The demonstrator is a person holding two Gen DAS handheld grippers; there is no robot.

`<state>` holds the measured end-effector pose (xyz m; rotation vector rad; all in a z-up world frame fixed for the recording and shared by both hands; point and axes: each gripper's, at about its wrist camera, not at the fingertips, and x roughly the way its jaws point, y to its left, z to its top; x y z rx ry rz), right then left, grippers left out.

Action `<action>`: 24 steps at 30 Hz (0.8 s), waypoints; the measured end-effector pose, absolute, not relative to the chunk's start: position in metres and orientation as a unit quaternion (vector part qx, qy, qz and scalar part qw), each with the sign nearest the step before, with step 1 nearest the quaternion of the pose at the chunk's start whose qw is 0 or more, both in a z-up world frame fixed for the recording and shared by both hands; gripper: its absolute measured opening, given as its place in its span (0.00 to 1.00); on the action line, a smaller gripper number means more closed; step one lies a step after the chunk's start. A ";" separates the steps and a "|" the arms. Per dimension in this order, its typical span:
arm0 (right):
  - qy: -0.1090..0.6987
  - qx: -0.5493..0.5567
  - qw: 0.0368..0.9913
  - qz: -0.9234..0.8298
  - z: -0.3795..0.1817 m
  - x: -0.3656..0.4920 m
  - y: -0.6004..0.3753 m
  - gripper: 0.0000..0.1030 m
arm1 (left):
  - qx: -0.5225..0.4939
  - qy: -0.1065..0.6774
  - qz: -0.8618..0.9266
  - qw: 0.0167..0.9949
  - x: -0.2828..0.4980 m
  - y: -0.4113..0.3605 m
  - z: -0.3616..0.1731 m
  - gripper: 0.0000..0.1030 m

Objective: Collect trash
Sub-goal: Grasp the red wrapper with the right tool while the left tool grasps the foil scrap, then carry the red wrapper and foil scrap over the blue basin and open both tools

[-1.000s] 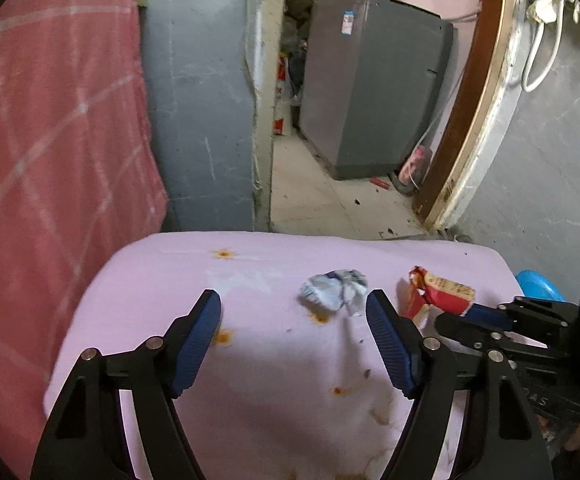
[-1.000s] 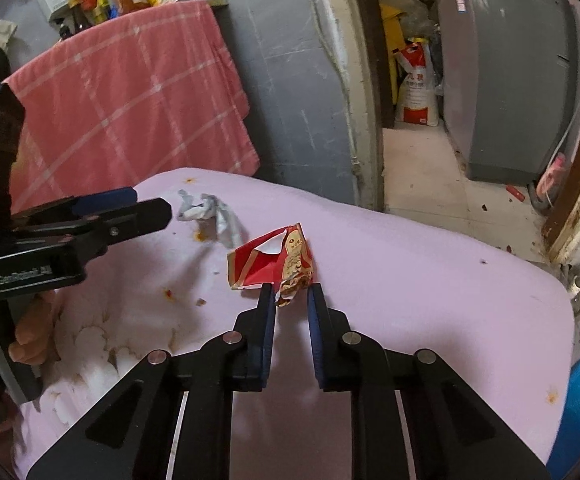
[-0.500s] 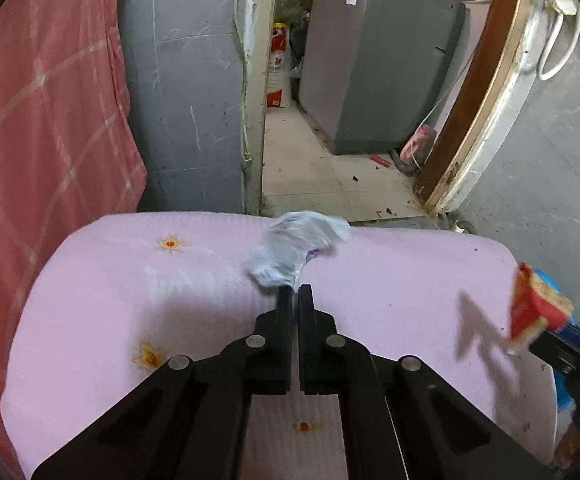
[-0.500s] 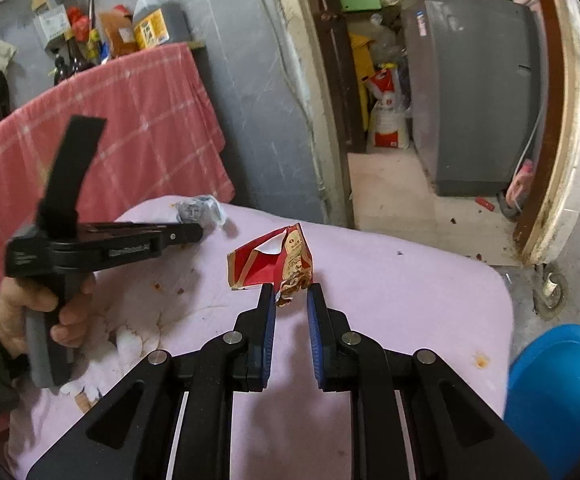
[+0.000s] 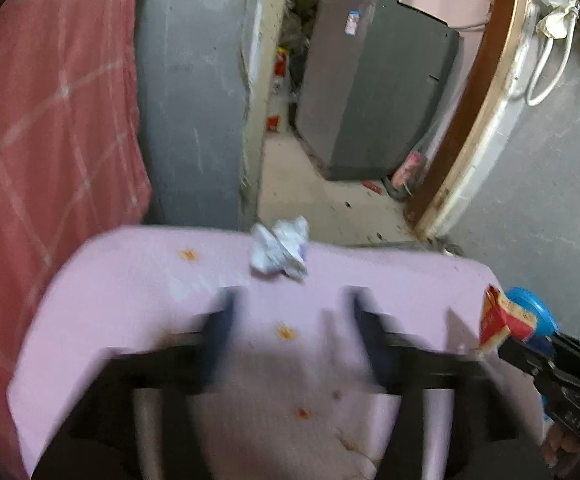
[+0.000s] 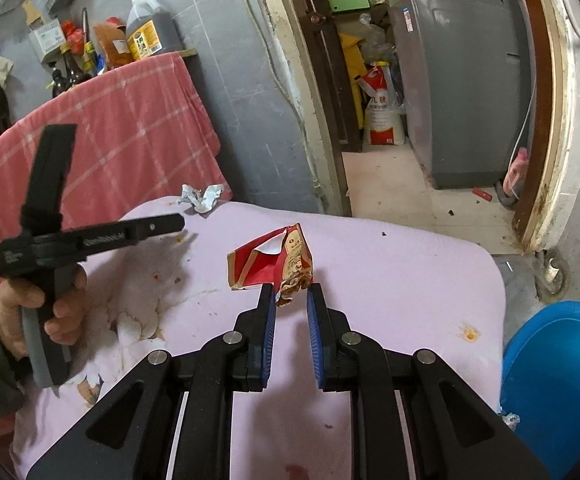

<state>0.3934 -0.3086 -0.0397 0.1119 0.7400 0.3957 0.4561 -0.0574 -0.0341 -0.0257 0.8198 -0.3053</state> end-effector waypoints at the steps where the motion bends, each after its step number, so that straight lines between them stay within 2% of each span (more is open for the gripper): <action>1: 0.358 0.056 0.912 0.193 -0.041 0.395 -0.310 0.14 | -0.010 0.392 -0.146 0.908 0.458 -0.057 -0.032 0.63; 10: 0.351 0.062 0.913 0.200 -0.043 0.403 -0.308 0.14 | -0.003 0.413 -0.122 0.902 0.498 -0.065 -0.044 0.61; 13: 0.348 0.062 0.914 0.200 -0.044 0.402 -0.310 0.14 | -0.008 0.420 -0.123 0.899 0.504 -0.065 -0.048 0.47; 15: 0.347 0.063 0.914 0.200 -0.044 0.401 -0.311 0.13 | -0.006 0.423 -0.121 0.898 0.504 -0.064 -0.051 0.31; 17: 0.347 0.063 0.914 0.201 -0.044 0.401 -0.311 0.13 | -0.003 0.428 -0.121 0.896 0.503 -0.066 -0.052 0.22; 20: 0.346 0.066 0.914 0.200 -0.043 0.399 -0.312 0.13 | -0.005 0.425 -0.125 0.896 0.498 -0.068 -0.049 0.18; 21: 0.344 0.067 0.916 0.198 -0.042 0.398 -0.313 0.13 | -0.009 0.423 -0.129 0.897 0.494 -0.068 -0.047 0.11; 24: 0.329 0.069 0.923 0.190 -0.034 0.390 -0.315 0.13 | -0.029 0.400 -0.147 0.904 0.471 -0.070 -0.035 0.11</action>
